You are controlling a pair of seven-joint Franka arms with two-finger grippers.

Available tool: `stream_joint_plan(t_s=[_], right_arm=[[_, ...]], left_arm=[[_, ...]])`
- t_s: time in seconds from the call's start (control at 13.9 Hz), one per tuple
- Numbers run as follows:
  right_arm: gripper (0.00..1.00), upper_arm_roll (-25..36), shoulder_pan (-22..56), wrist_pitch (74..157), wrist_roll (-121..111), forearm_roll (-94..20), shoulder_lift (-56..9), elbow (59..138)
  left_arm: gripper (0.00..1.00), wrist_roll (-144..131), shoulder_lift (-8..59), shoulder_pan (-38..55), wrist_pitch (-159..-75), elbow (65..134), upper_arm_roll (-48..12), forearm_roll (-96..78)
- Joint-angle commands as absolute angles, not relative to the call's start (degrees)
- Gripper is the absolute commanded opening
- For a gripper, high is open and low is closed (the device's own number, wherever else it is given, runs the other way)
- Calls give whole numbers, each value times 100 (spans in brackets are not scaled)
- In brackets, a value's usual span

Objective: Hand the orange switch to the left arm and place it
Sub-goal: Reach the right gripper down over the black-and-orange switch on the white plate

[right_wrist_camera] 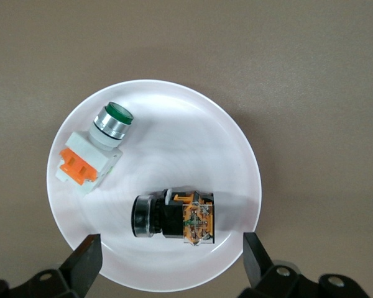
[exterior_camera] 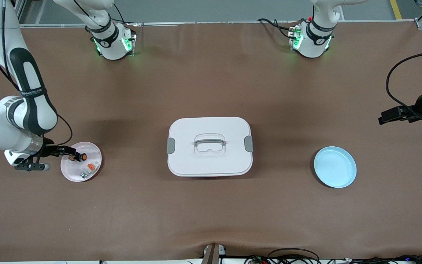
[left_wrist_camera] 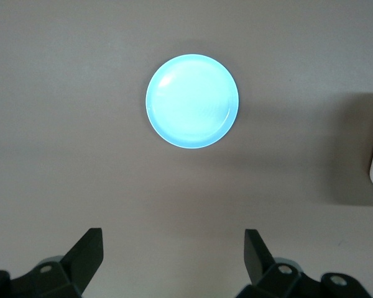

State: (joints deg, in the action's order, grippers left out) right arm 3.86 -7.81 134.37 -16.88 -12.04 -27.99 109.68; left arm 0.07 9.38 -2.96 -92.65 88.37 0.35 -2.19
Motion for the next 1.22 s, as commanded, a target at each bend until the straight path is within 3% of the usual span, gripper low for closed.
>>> stream_joint_plan(t_s=[0.0, 1.15], right_arm=[[100, 352, -756, 13911, -1767, -1274, -2865, 11214], [100, 308, -703, 14370, -1749, -1433, -3173, 11312]], left_arm=[[100, -62, 940, -316, -9316, 8833, 26, -316], [100, -79, 940, -308, -9316, 8833, 26, -316]])
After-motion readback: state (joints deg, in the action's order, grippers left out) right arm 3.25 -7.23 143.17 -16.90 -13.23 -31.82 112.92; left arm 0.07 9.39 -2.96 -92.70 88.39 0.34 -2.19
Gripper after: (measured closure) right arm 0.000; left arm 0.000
